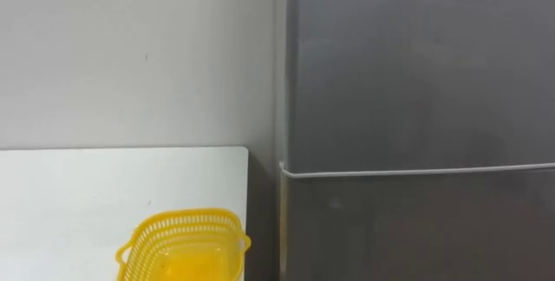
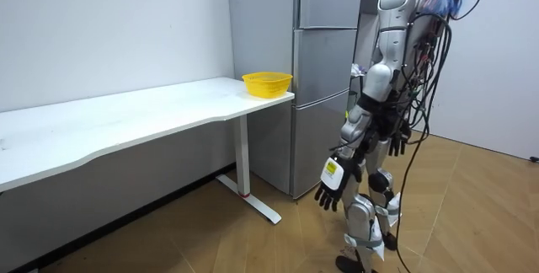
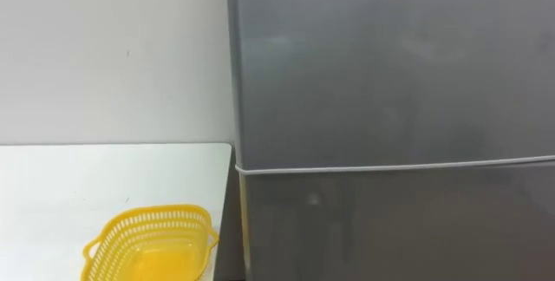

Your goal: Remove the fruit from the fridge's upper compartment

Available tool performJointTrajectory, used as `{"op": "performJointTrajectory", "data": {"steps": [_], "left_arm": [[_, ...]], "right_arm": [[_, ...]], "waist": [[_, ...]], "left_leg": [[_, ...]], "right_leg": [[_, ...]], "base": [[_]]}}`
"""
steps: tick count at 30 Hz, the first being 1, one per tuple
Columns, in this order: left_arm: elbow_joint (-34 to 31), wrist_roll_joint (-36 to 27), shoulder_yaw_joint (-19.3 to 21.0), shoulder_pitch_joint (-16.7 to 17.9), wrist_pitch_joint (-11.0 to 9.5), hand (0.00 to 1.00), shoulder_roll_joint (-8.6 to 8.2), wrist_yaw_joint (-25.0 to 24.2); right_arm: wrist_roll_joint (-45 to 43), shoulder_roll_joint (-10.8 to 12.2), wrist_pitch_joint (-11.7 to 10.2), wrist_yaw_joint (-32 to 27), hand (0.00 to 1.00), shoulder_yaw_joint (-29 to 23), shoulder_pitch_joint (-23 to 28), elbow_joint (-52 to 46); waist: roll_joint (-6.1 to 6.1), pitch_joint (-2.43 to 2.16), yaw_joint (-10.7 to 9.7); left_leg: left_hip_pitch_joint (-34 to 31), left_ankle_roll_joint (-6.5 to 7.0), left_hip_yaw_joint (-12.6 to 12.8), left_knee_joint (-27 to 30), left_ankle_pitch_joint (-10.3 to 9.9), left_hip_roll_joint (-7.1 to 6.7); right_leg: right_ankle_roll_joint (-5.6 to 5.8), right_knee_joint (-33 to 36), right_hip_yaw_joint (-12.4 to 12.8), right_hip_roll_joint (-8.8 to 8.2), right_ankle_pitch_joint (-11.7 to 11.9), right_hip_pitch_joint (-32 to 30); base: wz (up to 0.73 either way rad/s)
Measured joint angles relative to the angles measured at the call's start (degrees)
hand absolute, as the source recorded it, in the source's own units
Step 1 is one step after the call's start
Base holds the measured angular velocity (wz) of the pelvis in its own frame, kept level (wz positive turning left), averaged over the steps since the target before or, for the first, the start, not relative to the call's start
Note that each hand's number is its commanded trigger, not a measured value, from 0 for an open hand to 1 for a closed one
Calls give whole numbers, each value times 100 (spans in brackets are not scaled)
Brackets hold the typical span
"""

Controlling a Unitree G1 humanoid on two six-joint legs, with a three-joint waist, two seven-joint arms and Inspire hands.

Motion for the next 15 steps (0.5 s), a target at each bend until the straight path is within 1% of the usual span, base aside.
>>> {"op": "performJointTrajectory", "data": {"steps": [2,5,9,10,11,12,13,14,15], "left_arm": [[16,-202,98,2,-4,0,-14,41],[9,-697,254,14,-8,0,-28,162],[23,-1700,329,50,-29,0,5,550],[22,-2051,485,49,-54,0,4,695],[21,-2258,595,49,-83,0,4,766],[-4,-2742,858,47,-171,0,4,918],[-114,-3175,1152,49,-219,0,-4,1087],[-212,-3371,1281,53,-231,0,-5,1178],[-468,-3782,1497,67,-268,0,-3,1406]], "right_arm": [[56,4,3,1,0,-5,7,55],[65,-1,8,-7,0,-16,10,103],[90,0,1,-61,0,-31,9,102],[88,-1,1,-91,0,-39,8,103],[94,-1,0,-102,0,-60,8,103],[104,-3,-10,-106,0,-127,2,100],[98,-4,-22,-109,0,-251,-7,95],[98,-9,-36,-123,0,-280,-7,94],[95,-10,-52,-179,0,-330,-6,94]], "waist": [[-2,2,4],[1,7,3],[7,12,-9],[11,16,0],[12,15,3],[10,16,9],[16,15,28],[18,13,45],[19,13,75]], "left_leg": [[6,0,-2,0,-1,0],[-11,-8,-4,-21,-8,3],[-22,-10,-10,-6,-9,4],[-22,-10,-10,-8,-9,2],[-21,-10,-10,-10,-8,2],[-20,-10,-10,-17,-8,2],[-20,-9,-10,-13,-7,2],[-16,-9,-9,-10,-7,2],[-15,-9,-10,-11,-6,1]], "right_leg": [[-1,-4,-1,0,1,0],[-4,-2,2,2,2,-1],[-6,-10,4,2,3,-41],[-6,-14,4,2,3,-40],[-6,-17,2,2,3,-35],[-6,-22,0,2,3,-38],[-6,-25,1,2,3,-43],[-6,-23,1,2,3,-44],[-6,-15,0,2,3,-41]], "base": [[0],[0],[0],[0],[0],[0],[0],[0],[0]]}}
